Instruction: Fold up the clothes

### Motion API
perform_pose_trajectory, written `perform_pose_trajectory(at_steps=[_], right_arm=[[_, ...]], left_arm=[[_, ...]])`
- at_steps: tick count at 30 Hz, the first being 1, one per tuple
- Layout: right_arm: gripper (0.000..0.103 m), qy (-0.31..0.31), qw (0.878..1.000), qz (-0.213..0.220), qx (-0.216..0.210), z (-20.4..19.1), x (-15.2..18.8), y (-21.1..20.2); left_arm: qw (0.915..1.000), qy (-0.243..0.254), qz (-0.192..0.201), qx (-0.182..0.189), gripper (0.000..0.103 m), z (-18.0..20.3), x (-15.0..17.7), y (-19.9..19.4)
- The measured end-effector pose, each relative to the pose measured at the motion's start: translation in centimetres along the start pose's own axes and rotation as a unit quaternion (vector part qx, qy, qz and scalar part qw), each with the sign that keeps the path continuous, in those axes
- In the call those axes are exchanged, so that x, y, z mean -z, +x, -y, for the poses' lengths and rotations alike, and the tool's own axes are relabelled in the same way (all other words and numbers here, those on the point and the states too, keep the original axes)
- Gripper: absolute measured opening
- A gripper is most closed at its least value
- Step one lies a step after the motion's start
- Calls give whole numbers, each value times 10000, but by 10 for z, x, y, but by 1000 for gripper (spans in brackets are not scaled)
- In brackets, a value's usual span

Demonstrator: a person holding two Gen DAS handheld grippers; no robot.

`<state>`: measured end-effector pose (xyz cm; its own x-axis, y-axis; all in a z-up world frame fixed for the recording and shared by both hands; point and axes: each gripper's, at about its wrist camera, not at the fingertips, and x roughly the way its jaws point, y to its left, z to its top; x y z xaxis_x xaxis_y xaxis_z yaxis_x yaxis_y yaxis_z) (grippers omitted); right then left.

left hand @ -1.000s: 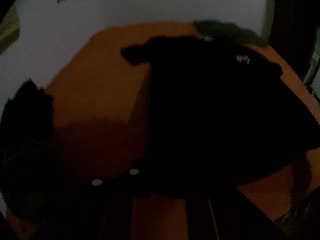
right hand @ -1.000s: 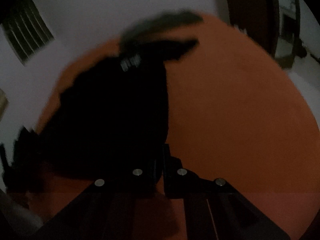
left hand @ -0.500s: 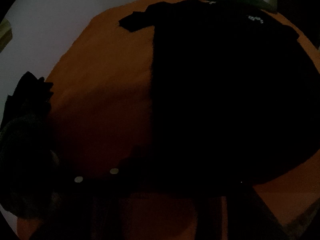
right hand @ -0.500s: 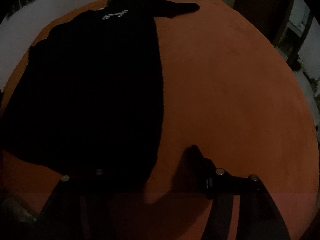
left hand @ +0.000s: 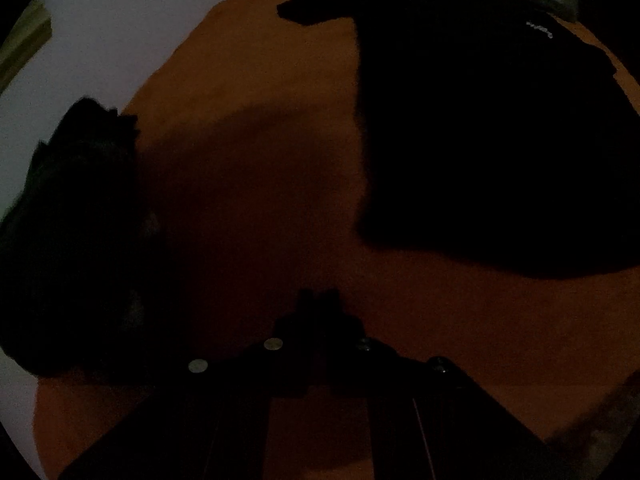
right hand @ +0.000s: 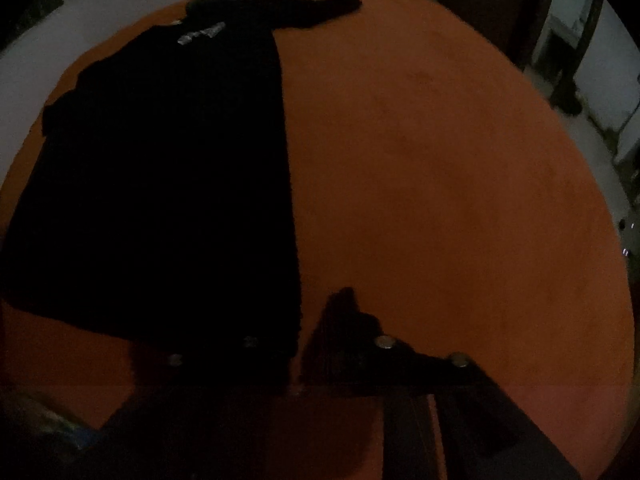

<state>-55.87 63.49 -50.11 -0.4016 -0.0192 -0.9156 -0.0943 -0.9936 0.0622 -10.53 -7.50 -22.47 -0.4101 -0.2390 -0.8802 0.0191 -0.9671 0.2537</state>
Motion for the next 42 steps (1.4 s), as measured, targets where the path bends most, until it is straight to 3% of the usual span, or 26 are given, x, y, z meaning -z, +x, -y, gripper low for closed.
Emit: perform_pose_trajectory(at_steps=[1, 3, 5, 7, 9, 10, 12, 13, 15, 16, 18, 20, 21, 27, 29, 31, 34, 38, 40, 42], right_arm=[[34, 58, 9999, -31, -117, 5, -3, -1], [43, 209, 9984, -89, -516, 16, -4, -6], [46, 287, 9924, -209, -1182, 30, -4, -13], [50, 454, 9884, -211, -1430, 44, -8, -20], [53, 487, 9878, -181, -1467, 50, -3, -30], [53, 473, 9882, -178, -1447, 50, -2, -33], [53, 356, 9899, -175, -1365, 41, -1, -36], [53, 276, 9902, -151, -1357, 37, -1, -39], [53, 117, 9920, -115, -1256, 36, 14, -47], [53, 46, 9925, -81, -1218, 38, 23, -55], [53, -33, 9930, -45, -1184, 45, 40, -72], [53, -100, 9935, -29, -1129, 51, 52, -85], [53, -99, 9938, -38, -1105, 50, 49, -83], [53, 136, 9944, -1, -1049, 36, 6, -50], [53, 212, 9942, 10, -1057, 34, -3, -41], [53, 256, 9936, -16, -1096, 33, -8, -34], [53, 229, 9926, -20, -1193, 30, -12, -32], [53, -327, 9877, -4, -1530, 2, -26, -35], [53, -687, 9825, 2, -1729, -15, -33, -37], [53, -1159, 9741, 0, -1943, -40, -44, -37]], left_arm=[[9999, 125, 53, 94, 10, -1, -4, -2], [9986, 352, 182, 346, 29, -5, -15, -8], [9959, 478, 381, 661, 43, -15, -28, -16], [9908, 415, 470, 1200, 53, -30, -50, -22], [9848, 284, 123, 1708, 58, -40, -74, -13], [9818, 150, -432, 1844, 58, -40, -86, 2], [9671, -184, -1520, 2033, 58, -38, -102, 33], [9556, -383, -2046, 2088, 58, -37, -105, 48], [9321, -881, -2536, 2430, 53, -39, -106, 63], [9287, -1066, -2548, 2474, 48, -41, -105, 66], [9209, -1433, -2571, 2557, 15, -44, -103, 72], [9116, -1800, -2590, 2638, 10, -48, -102, 78], [9022, -2135, -2544, 2751, 8, -54, -97, 76], [8305, -3878, -2026, 3446, 7, -98, -61, 41], [8518, -3653, -2027, 3160, 7, -98, -49, 35], [8393, -3711, -2265, 3263, 7, -96, -29, 44], [8530, -3506, -2230, 3158, 7, -93, -19, 39], [9041, -2623, -1840, 2827, 8, -88, -32, 14], [9227, -2189, -1462, 2816, 20, -88, -52, 5], [9342, -1659, -1159, 2938, 44, -82, -72, 4]])
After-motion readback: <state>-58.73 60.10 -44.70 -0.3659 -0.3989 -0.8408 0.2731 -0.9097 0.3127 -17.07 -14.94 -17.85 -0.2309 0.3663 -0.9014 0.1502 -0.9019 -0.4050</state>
